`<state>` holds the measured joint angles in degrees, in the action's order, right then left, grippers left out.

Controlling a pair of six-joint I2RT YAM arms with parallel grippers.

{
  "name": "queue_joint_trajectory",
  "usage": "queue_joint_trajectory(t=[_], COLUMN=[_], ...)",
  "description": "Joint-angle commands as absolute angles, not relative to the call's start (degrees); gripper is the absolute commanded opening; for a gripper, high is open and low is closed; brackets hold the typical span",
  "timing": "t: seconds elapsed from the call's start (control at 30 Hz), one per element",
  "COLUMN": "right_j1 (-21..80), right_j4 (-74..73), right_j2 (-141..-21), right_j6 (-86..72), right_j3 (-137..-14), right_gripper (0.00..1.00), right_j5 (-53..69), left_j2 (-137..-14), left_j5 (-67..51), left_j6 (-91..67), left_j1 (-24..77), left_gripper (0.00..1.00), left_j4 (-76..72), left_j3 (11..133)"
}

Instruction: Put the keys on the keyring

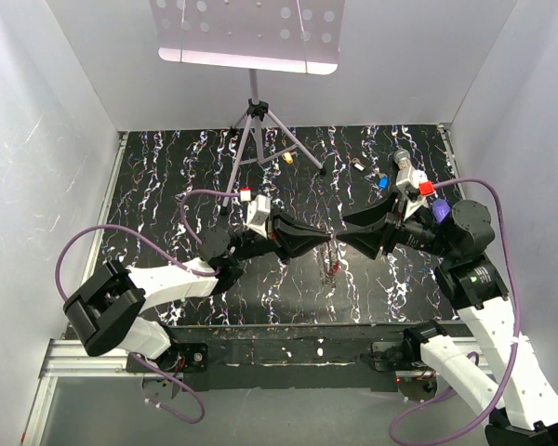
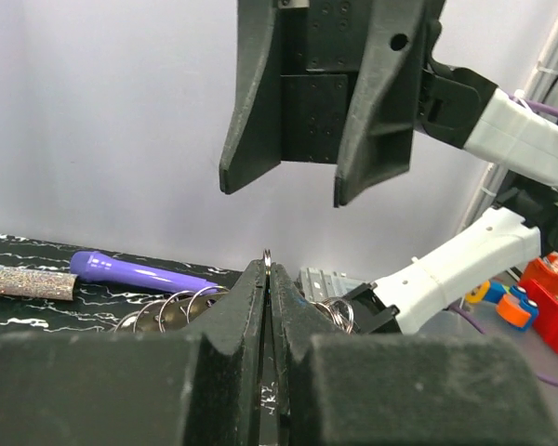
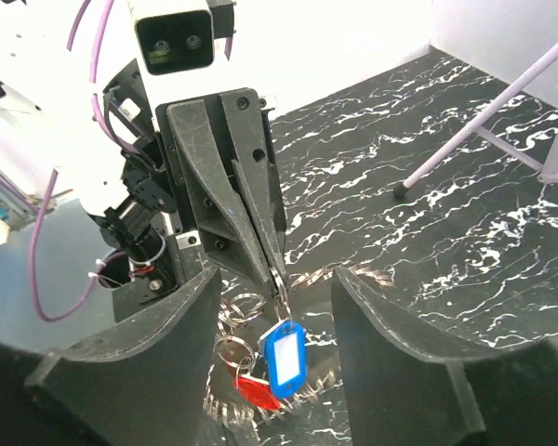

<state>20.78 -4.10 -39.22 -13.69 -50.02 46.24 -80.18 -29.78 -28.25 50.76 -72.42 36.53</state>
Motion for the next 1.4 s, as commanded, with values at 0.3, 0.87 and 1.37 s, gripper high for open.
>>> queue_joint_trajectory(t=[0.3,0.87,1.37], right_j1=[18.11,18.46,19.95], right_j4=[1.75,4.92,5.18], right_j2=[-40.61,-42.71,-43.86], right_j6=[-18.2,-7.21,-8.96], right_j3=[-47.03,-44.21,-44.12], right_gripper=[0.54,0.44,0.24], right_j5=[60.28,67.15,67.24], left_j2=[-78.22,-79.89,-79.8], left_j5=[-40.07,-44.65,-44.03], left_j6=[-28.74,-33.13,-32.96], left_j1=[47.29,46.67,46.67], left_gripper=[0.0,0.0,0.0], left_j4=[-83.85,-86.22,-85.96], left_j3=[36.04,38.5,38.85])
